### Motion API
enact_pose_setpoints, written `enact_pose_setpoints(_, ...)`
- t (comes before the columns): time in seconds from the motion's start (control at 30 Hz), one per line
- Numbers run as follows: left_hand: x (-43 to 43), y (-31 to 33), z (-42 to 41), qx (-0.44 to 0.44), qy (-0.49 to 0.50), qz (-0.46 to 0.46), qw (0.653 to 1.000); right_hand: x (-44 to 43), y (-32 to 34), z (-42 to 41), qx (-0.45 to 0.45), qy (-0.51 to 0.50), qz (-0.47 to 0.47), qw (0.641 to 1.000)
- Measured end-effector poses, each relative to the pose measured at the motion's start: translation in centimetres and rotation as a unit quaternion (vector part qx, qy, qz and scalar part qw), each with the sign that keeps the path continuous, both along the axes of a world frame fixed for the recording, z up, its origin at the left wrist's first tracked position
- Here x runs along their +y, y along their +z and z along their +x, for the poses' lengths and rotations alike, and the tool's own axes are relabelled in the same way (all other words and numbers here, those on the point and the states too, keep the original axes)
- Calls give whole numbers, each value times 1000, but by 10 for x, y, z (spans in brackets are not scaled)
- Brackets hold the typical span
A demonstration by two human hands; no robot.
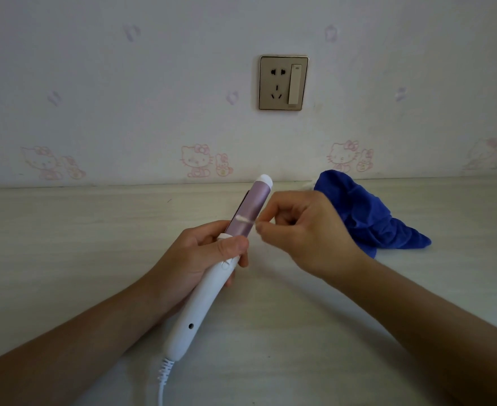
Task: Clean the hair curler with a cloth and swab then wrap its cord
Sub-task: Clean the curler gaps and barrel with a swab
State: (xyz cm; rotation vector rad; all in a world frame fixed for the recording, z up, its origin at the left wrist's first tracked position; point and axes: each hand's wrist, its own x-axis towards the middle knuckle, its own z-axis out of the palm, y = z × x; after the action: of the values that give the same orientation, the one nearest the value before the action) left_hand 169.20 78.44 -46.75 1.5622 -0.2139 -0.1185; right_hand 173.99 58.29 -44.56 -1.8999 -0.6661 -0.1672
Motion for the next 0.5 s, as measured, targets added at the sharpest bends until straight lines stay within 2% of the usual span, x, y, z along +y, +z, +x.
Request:
enact_pose_setpoints(0.07, 2, -1, 1, -1, -2, -8, 1000, 6, -3, -7, -1, 61, -21, 998)
enact_pose_setpoints(0.13, 4, 0, 2, -1, -10, -22, 1000, 6, -2, -5, -7, 61, -18, 998)
enact_pose_setpoints(0.23, 3, 2, 4, 5, -30, -45, 999, -1, 1, 3, -14, 7, -9, 1000)
enact_pose_setpoints(0.4, 3, 0, 2, -11, -28, 21, 999, -11, 7, 16, -14, -109, 44, 993)
enact_pose_setpoints(0.5, -1, -1, 0, -17, -33, 36, 999, -15, 7, 16, -19, -109, 45, 993)
